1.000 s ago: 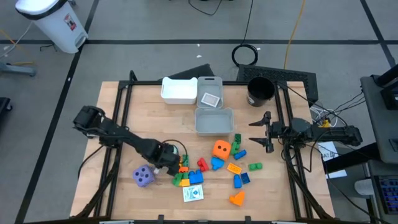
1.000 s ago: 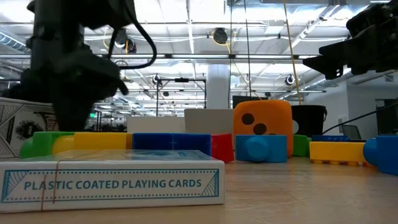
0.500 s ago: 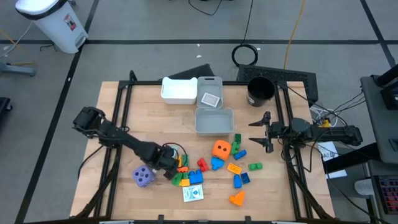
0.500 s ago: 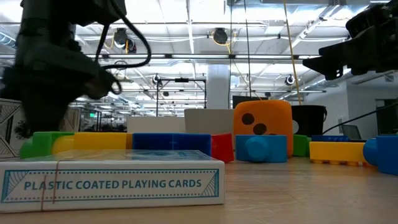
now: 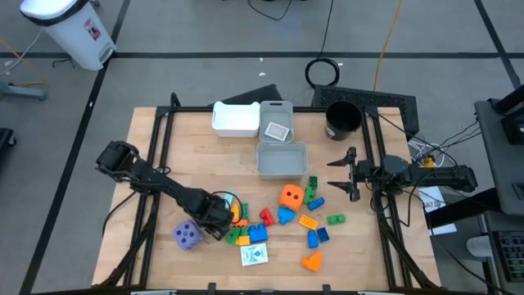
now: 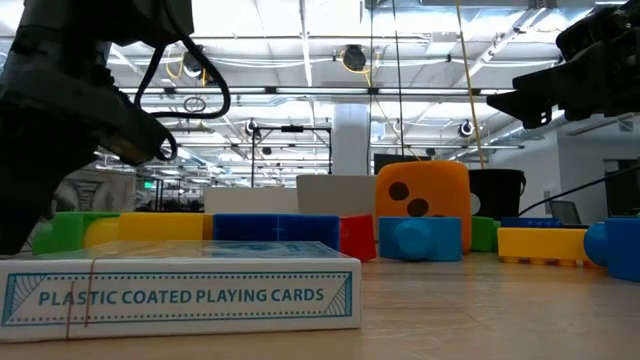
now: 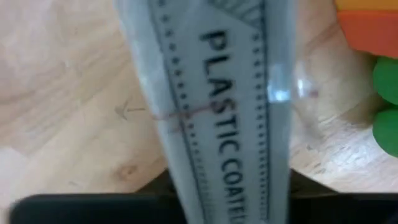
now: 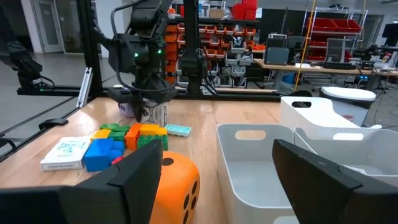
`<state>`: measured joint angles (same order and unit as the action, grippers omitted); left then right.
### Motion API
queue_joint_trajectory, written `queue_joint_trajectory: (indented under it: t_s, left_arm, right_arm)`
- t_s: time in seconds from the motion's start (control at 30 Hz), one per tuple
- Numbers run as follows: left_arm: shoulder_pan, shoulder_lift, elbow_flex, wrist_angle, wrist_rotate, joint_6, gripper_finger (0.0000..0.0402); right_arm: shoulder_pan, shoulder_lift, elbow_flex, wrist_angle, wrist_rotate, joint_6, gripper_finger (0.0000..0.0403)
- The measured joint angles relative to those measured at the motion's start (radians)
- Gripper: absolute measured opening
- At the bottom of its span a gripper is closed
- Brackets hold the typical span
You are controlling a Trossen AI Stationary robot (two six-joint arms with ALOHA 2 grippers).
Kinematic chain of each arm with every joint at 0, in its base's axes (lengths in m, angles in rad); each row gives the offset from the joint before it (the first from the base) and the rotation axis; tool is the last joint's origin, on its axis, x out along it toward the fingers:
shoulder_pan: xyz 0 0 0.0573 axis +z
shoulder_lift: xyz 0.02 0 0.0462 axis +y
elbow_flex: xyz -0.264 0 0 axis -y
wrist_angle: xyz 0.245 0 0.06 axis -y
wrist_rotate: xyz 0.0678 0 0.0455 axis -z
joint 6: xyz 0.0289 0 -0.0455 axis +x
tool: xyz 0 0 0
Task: Pick & Place Toys
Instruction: Put the black playing card box into the top gray bin
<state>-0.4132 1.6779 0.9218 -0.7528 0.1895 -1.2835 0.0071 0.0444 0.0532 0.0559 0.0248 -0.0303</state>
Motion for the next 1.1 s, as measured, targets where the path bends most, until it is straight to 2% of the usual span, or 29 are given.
queue_joint_trajectory:
  t_s: [0.07, 0.23, 0.37, 0.5, 0.6, 0.67, 0.8, 0.97, 1.1]
  left_arm:
    - [0.0, -0.021, 0.0, 0.0, -0.025, 0.012, 0.0068]
    - [0.0, -0.13, 0.0, 0.001, -0.134, -0.004, 0.0068]
    - [0.015, -0.263, 0.0, 0.004, -0.279, -0.032, 0.0068]
    - [0.072, -0.382, 0.0, 0.063, -0.463, -0.072, 0.0074]
    - [0.159, -0.428, 0.001, 0.197, -0.533, 0.026, 0.0086]
    - [0.241, -0.436, 0.001, 0.32, -0.507, 0.137, 0.0086]
    - [0.421, -0.417, 0.002, 0.564, -0.342, 0.314, 0.0072]
    - [0.627, -0.352, 0.002, 0.767, -0.149, 0.395, 0.0072]
    - [0.743, -0.276, 0.003, 0.85, -0.09, 0.429, 0.0072]
  right_arm:
    - [0.0, 0.0, 0.0, 0.0, 0.0, 0.0, 0.0277]
    - [0.0, 0.0, 0.0, 0.0, 0.0, 0.0, 0.0279]
    - [0.0, 0.0, 0.0, 0.0, 0.0, 0.0, 0.0276]
    - [0.0, 0.0, 0.0, 0.0, 0.0, 0.0, 0.0278]
    - [0.0, 0.0, 0.0, 0.0, 0.0, 0.0, 0.0279]
    - [0.0, 0.0, 0.0, 0.0, 0.0, 0.0, 0.0278]
    - [0.0, 0.0, 0.0, 0.0, 0.0, 0.0, 0.0277]
    - [0.0, 0.0, 0.0, 0.0, -0.001, 0.0, 0.0279]
    - [0.0, 0.0, 0.0, 0.0, 0.0, 0.0, 0.0277]
